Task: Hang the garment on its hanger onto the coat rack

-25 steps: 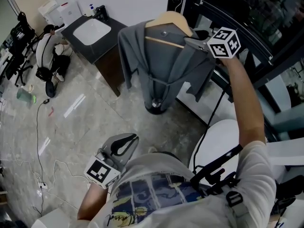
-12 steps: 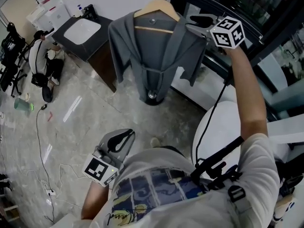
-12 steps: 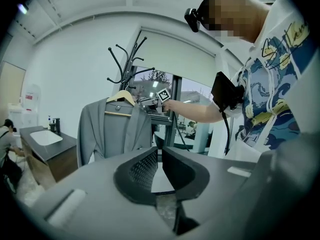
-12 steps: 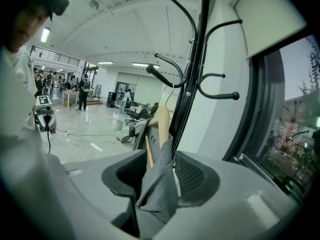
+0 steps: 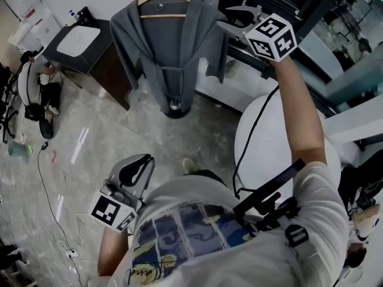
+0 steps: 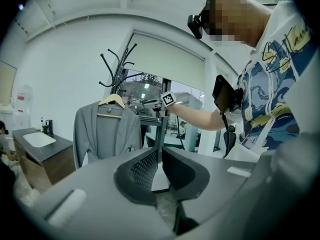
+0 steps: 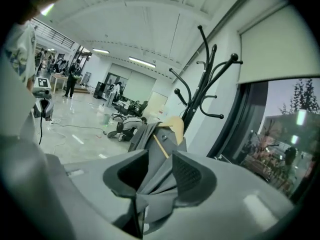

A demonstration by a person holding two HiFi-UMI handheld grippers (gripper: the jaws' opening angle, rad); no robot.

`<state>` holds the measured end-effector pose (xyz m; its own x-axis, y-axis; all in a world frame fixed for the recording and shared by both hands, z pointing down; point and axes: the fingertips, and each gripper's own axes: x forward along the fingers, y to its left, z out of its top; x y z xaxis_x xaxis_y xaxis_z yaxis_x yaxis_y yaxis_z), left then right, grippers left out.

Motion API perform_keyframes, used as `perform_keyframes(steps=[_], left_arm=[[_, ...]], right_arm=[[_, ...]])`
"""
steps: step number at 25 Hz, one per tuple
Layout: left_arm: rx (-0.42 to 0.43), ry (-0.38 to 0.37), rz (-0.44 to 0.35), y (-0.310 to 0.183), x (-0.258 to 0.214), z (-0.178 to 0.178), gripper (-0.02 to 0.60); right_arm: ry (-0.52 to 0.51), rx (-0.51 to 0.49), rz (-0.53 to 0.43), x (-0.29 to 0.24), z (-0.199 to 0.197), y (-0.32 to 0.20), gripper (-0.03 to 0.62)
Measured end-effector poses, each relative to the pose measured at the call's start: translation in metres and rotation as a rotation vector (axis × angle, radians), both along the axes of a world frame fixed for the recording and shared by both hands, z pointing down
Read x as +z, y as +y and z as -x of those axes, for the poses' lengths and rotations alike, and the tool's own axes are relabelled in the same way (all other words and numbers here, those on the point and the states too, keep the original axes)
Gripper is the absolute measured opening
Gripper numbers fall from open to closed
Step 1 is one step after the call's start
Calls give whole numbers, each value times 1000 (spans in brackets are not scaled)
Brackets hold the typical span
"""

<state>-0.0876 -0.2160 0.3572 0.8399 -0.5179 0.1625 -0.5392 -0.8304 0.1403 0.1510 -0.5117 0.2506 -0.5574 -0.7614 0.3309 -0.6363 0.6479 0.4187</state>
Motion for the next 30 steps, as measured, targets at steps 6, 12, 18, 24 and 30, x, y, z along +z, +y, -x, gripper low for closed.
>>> perform_keyframes(steps=[6, 12, 18, 24, 30], left_arm=[[16, 12, -13, 43, 0, 20, 31], [36, 15, 3, 96, 5, 42, 28], [80, 16, 23, 137, 18, 63, 20], [137, 0, 37, 170, 25, 69, 11], [118, -9, 20, 182, 26, 71, 4]], right_arm=[[-55, 90, -18, 20, 10, 74, 7], [-87, 107, 20, 53, 44, 163, 3], [-139, 105, 80, 95, 98, 261, 3], [-189, 127, 159, 129, 136, 349, 3], [-220, 126, 194, 138, 161, 404, 3]])
